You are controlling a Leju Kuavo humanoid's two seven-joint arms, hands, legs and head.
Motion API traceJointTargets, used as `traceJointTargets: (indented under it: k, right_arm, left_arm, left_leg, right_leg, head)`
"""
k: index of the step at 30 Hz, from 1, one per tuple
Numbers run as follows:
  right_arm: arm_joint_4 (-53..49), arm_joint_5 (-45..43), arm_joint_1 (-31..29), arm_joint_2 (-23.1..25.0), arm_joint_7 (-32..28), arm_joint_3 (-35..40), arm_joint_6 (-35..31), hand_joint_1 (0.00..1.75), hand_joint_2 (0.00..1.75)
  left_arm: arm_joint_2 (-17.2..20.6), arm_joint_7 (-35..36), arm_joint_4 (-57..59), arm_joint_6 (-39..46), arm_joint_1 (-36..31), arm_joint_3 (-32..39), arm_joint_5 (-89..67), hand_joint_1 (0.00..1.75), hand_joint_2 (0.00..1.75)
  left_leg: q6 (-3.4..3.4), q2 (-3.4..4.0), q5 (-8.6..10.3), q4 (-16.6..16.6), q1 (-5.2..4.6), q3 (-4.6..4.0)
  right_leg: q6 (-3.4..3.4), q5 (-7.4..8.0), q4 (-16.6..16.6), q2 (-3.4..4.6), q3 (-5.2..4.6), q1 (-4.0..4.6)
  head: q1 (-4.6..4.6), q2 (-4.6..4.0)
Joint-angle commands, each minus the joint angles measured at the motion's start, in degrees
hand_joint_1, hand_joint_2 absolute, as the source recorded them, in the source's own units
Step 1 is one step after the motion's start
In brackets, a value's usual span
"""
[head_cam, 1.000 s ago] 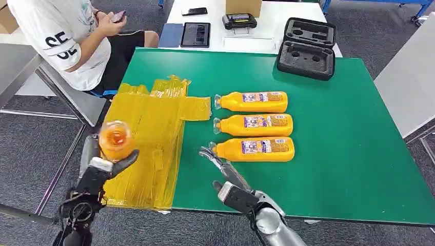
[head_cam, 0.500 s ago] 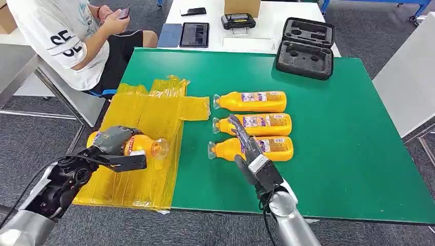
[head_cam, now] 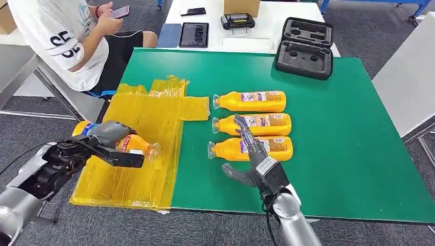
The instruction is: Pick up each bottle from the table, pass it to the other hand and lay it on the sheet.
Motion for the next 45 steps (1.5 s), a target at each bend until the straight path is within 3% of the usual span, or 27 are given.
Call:
traceJointTargets:
  k: [1,8,14,29,31,40,42,45]
  right_arm:
    - [4.37,-0.82,-2.66,-0.33,0.37,0.87,0.24,0.0,1.75]
    - [5.27,-0.85,-2.89,-0.14,0.52,1.15,0.13,0.0,1.75]
    - [5.62,-1.27,-2.68,0.03,0.59,0.8,-0.24,0.0,1.75]
    - [7.63,-1.58,-2.28,0.31,0.33,1.75,-0.51,0.0,1.75]
    - [7.17,-1.56,-2.08,0.41,0.37,1.7,-0.71,0.0,1.75]
    - [7.07,-1.54,-2.05,0.4,0.47,1.77,-0.62,0.0,1.75]
    - [6.86,-1.53,-1.65,0.37,0.64,1.83,-0.49,0.0,1.75]
    - [6.73,-1.64,-1.31,0.67,0.91,1.93,-0.15,0.0,1.75]
  left_arm:
    - [-1.28,0.93,5.8,-0.07,-3.83,-5.44,0.12,1.75,1.75]
    - [-1.72,1.14,6.32,-0.47,-4.19,-5.65,-0.03,1.75,1.75]
    - [-4.62,2.12,9.64,0.37,-4.78,-6.4,-0.65,1.75,1.75]
    - [-5.29,3.04,10.78,1.75,-3.22,-7.01,-1.1,1.73,1.75]
    - [-5.72,2.89,11.47,2.31,-2.88,-6.63,-1.05,1.62,1.75]
    - [-5.81,2.6,11.5,1.83,-2.98,-6.55,-0.76,1.68,1.75]
    - [-5.57,1.46,11.48,0.53,-3.01,-6.4,0.19,1.52,1.75]
    - [-5.08,0.17,11.43,-0.26,-2.57,-5.84,1.88,1.45,1.75]
  left_leg:
    - [-0.08,-0.09,-0.11,-0.01,0.09,0.3]
    - [-0.09,-0.07,-0.09,0.01,0.09,0.25]
    - [-0.08,-0.17,-0.06,-0.02,0.08,0.25]
    - [-0.1,-0.08,-0.11,-0.05,0.08,0.37]
    - [-0.13,-0.06,-0.17,-0.04,0.11,0.51]
    - [-0.08,-0.06,-0.07,-0.03,0.07,0.23]
    - [-0.09,-0.08,-0.09,-0.04,0.07,0.29]
    - [-0.1,-0.05,-0.1,-0.03,0.08,0.31]
  right_leg:
    - [-0.1,-0.12,-0.05,-0.09,0.35,0.09]
    - [-0.1,-0.11,-0.02,-0.07,0.3,0.09]
    - [-0.09,-0.11,-0.04,-0.17,0.33,0.09]
    - [-0.11,-0.13,-0.08,-0.08,0.43,0.1]
    - [-0.14,-0.17,-0.08,-0.05,0.58,0.13]
    - [-0.08,-0.08,-0.05,-0.06,0.29,0.08]
    - [-0.1,-0.11,-0.06,-0.08,0.36,0.08]
    - [-0.11,-0.11,-0.06,-0.04,0.36,0.09]
  head:
    - [0.0,0.0]
    - [0.0,0.0]
    - [-0.02,0.0]
    - [-0.02,0.0]
    - [0.0,0.0]
    - [-0.02,0.0]
    - [0.0,0.0]
    - [-0.02,0.0]
